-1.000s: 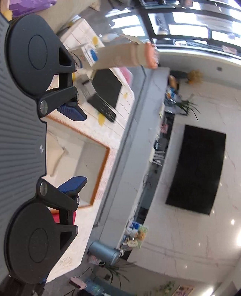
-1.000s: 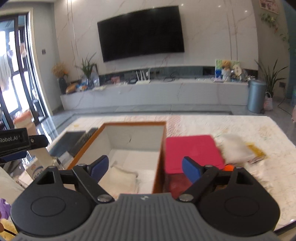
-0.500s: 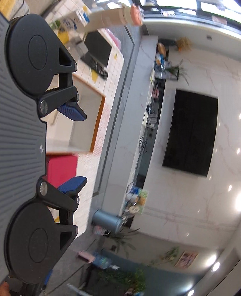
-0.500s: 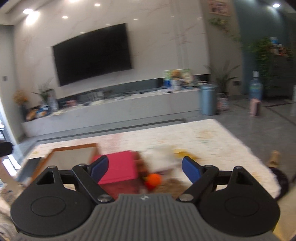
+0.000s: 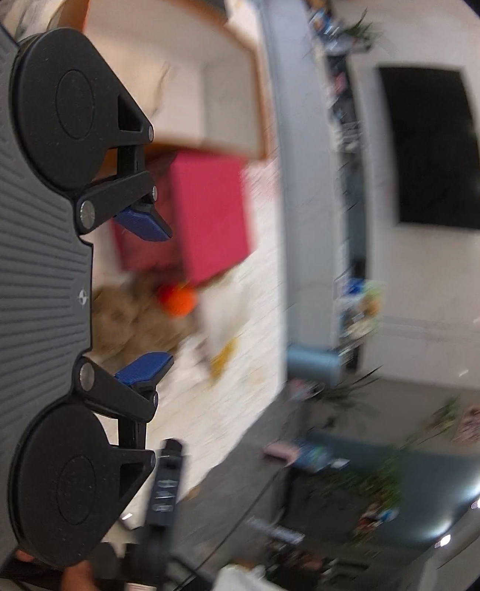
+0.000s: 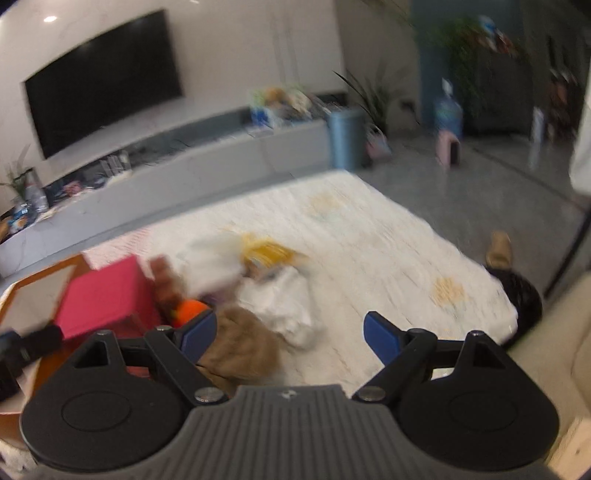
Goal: Organize soft objects
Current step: 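Move the left tool to the brown plush towel bundle and grasp it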
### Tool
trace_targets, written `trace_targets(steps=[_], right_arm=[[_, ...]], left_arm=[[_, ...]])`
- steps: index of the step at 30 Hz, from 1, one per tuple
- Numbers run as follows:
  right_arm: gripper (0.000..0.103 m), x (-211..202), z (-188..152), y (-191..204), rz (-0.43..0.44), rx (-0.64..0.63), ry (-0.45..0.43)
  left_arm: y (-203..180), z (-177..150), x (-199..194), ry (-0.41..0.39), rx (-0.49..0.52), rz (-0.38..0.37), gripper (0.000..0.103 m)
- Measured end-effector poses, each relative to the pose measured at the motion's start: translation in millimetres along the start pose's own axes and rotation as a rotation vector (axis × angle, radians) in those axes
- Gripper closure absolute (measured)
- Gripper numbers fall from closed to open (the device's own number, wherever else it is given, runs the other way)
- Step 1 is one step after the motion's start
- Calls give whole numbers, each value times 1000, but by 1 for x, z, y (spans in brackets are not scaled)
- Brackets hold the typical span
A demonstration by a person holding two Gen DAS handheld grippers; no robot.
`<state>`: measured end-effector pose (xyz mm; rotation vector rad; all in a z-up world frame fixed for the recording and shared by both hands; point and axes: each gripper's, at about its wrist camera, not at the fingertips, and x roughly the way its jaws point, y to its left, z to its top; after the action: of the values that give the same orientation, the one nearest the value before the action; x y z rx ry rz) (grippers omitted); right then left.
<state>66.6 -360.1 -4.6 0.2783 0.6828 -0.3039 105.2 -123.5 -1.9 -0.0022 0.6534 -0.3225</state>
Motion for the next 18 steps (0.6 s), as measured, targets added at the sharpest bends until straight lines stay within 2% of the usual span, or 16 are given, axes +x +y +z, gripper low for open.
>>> trace_targets(steps=[3, 7, 10, 15, 18], right_arm=[[18, 13, -1, -10, -64, 50, 15], [15, 20, -2, -10, -62, 8, 12], [14, 27, -3, -13, -62, 3, 28], [14, 30, -3, -29, -67, 75, 53], [14, 35, -4, -36, -66, 106, 78]], left_arm=[[-13, -15, 27, 50, 59, -35, 22], [-28, -31, 54, 80, 125, -20, 21], [-28, -39, 68, 101, 126, -52, 21], [-33, -44, 84, 110, 184, -13, 20], [-30, -43, 94, 118, 173, 1, 20]])
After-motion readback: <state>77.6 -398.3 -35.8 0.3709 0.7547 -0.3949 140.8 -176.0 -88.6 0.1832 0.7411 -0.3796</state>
